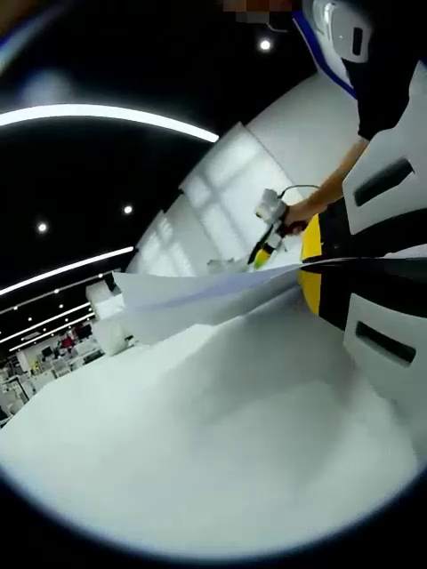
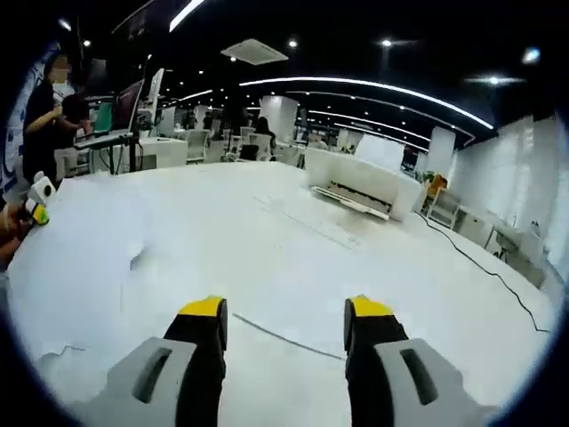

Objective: Organize the stack of printing papers by aligning and flattening the scattered papers on the table

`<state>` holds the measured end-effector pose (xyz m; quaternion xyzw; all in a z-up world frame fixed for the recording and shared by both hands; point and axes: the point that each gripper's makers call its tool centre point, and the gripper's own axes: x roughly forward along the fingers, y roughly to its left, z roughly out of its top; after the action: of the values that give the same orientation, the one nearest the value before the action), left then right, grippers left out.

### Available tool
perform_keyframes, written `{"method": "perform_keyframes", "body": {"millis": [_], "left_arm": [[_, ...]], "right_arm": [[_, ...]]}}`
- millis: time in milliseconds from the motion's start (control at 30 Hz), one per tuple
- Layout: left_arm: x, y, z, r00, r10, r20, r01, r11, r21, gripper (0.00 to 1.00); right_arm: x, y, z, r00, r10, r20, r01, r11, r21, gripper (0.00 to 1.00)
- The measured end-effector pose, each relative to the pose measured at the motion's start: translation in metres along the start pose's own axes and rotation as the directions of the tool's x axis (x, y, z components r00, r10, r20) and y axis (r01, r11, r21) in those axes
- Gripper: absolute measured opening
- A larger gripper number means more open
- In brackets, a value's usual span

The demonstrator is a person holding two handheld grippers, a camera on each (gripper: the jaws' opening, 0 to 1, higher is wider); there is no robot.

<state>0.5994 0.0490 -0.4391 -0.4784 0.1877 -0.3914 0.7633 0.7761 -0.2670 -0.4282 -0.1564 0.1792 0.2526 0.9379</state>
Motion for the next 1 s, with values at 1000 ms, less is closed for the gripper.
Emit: {"method": "perform_keyframes", "body": {"millis": [1000], "left_arm": [[0.001,-0.002,-0.002,1.0,-0.009,0.003,0.009,1.0,-0.013,0.06]], "right_arm": [[0.058,0.005,-0.033,0.978,0.141,-0.153,-0.113,0.977,0.18,0.53]]}}
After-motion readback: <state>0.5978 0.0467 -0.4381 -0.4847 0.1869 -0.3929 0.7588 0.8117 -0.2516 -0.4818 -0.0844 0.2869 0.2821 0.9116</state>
